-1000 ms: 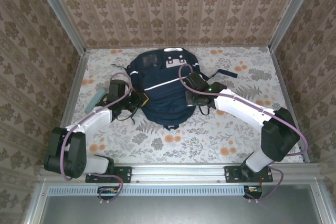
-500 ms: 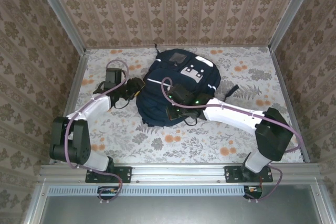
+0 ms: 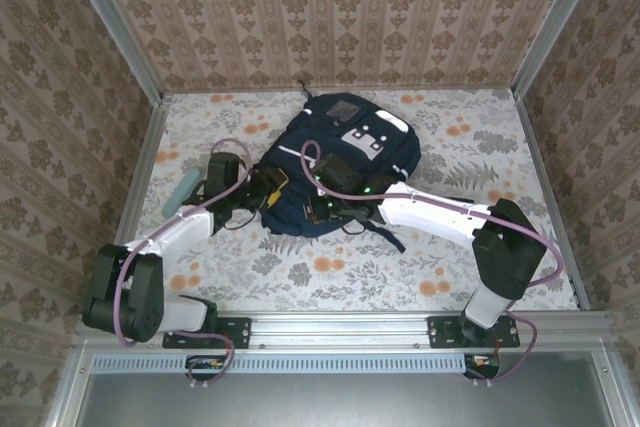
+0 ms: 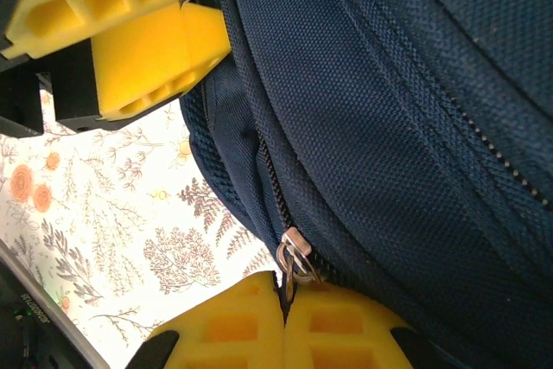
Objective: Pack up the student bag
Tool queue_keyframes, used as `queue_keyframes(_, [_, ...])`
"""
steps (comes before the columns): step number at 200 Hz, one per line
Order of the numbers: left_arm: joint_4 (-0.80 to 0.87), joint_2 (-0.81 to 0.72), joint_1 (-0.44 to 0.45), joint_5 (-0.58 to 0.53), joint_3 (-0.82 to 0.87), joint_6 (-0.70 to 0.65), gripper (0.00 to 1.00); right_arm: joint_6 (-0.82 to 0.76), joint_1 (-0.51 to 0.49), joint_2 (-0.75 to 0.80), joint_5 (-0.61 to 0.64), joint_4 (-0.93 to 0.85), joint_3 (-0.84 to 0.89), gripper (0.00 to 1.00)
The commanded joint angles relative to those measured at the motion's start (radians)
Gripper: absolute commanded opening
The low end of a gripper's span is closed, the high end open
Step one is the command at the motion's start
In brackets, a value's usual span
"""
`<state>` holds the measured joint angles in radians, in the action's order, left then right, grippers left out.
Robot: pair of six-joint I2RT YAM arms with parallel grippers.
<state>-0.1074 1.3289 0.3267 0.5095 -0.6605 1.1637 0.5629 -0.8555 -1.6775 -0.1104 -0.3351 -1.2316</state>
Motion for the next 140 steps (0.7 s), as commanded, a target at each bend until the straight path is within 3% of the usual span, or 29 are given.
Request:
queue_keyframes(1, [-0.072,0.018,0.01,0.017,-0.016,0.02,0.51,0.007,-0.006,-0.002,-0.076,0.079,-0.014,0.0])
queue_keyframes(30, [-0.047,0.032,0.03,-0.005,-0.04,-0.005,0.45,0.01,-0.005,0.005,-0.069,0.078,-0.005,0.0])
queue_keyframes(55, [-0.033,0.044,0.034,-0.028,-0.036,-0.004,0.27,0.01,-0.005,0.01,-0.044,0.06,-0.006,0.0])
queue_keyframes(89, [0.041,0.037,0.032,-0.089,-0.04,-0.041,0.0,-0.011,0.002,0.055,0.098,-0.048,0.02,0.0])
queue_keyframes(140, [0.1,0.035,0.019,-0.124,-0.05,-0.088,0.0,-0.035,0.102,0.214,0.202,-0.121,0.183,0.0])
